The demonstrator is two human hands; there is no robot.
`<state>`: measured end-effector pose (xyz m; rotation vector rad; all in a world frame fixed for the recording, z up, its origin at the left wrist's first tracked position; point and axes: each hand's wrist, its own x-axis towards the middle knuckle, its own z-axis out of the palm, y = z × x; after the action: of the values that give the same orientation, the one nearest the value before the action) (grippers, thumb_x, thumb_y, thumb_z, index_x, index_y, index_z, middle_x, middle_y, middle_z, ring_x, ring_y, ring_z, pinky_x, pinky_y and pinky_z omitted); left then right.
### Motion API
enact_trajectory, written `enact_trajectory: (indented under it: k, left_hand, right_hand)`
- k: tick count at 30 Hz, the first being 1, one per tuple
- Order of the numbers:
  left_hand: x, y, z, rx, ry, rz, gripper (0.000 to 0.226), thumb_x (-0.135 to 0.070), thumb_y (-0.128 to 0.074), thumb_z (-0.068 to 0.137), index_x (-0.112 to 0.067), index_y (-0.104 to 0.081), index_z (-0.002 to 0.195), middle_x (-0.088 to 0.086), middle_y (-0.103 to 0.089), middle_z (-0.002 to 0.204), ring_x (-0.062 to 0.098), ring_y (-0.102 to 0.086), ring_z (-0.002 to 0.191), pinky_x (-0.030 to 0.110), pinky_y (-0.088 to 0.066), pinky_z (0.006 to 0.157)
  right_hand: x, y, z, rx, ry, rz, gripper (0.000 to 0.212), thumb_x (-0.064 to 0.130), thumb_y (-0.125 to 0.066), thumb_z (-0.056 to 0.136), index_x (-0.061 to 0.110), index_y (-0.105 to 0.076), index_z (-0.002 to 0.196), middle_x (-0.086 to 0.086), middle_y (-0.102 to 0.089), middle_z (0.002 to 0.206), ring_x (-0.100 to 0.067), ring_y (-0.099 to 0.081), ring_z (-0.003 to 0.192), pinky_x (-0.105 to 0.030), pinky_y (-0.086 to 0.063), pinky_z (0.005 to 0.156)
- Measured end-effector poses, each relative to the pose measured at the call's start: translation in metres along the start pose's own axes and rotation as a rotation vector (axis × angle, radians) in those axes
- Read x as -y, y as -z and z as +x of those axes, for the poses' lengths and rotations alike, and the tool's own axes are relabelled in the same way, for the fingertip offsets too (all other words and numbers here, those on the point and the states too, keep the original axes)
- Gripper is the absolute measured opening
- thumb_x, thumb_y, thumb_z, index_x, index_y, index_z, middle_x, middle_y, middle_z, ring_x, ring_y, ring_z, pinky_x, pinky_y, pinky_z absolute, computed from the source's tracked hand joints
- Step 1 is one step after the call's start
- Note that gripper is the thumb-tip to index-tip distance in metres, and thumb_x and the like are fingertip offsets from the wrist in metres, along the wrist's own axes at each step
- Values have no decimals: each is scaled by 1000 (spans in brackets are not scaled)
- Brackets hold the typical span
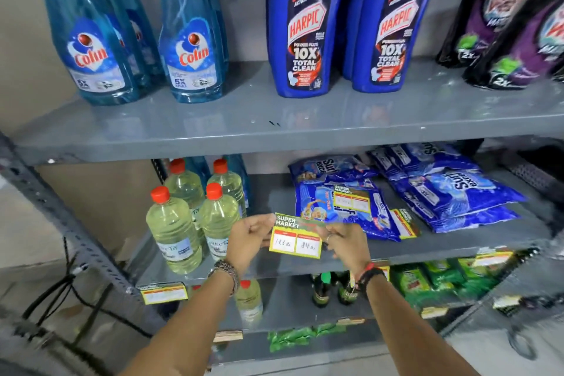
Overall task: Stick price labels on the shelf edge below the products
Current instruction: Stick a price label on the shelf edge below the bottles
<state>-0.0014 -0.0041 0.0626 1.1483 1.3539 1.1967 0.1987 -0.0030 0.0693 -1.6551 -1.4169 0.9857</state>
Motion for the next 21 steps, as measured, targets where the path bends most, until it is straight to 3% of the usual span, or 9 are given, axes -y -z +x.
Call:
enact_trajectory:
  k: [4, 7, 9, 12, 15, 18, 21]
  left_hand:
    - [-19, 6, -12, -13, -53, -38, 22, -11, -65, 85, -7, -67, 106, -8, -74, 73, 6, -72, 65, 17, -56, 56]
    - [-37, 16, -28, -53, -117, -75, 19, -11, -65, 85, -8, -68, 103, -8, -75, 69, 6, -72, 65, 17, -56, 56]
    - [-49, 25, -38, -117, -166, -81, 14, -12, -67, 83, -10, -70, 97, -8, -74, 65, 4, -70, 65, 17, -55, 59]
    - [-68, 51, -49, -246, -226, -103, 4, -17, -71, 80, -17, -72, 84, 3, -74, 75, 14, -68, 72, 27, -56, 70]
    - [-86, 81, -60, -402, -314, -143, 3, -16, -70, 80, -18, -71, 81, 3, -71, 79, 9, -64, 74, 20, -54, 70]
    - [-106, 112, -65, -544, -420, -144, 7, -14, -69, 82, -21, -71, 79, -1, -70, 76, 0, -62, 67, 15, -51, 65]
    - [-120, 136, -63, -630, -459, -178, 9, -15, -69, 82, -22, -69, 75, -6, -70, 72, 3, -62, 66, 19, -51, 65]
  right_hand:
    - [22, 13, -16, -13, 86, 56, 20, 24, -69, 82, 5, -74, 84, -8, -63, 58, 3, -49, 33, -10, -39, 34]
    - [42, 13, -27, -12, 171, 101, 22, 19, -69, 82, 0, -71, 94, 5, -60, 60, 6, -52, 38, -6, -38, 37]
    - [57, 10, -32, 25, 210, 153, 17, 16, -69, 82, 9, -69, 97, 1, -58, 64, 2, -55, 47, -5, -39, 41]
    - [90, -5, -41, 95, 379, 148, 15, 12, -66, 84, 22, -67, 95, -2, -57, 64, -12, -54, 59, -14, -44, 54]
    - [127, -27, -53, 60, 541, 79, 17, 17, -67, 81, 33, -66, 80, -6, -62, 63, -9, -51, 59, -20, -44, 59]
    - [169, -52, -62, 7, 662, 72, 6, 23, -66, 82, 23, -71, 77, -3, -69, 64, -2, -53, 55, -12, -42, 56]
    - [201, -69, -65, -27, 726, 69, 12, 26, -65, 83, 18, -72, 79, 9, -58, 51, 1, -52, 48, -9, -37, 52]
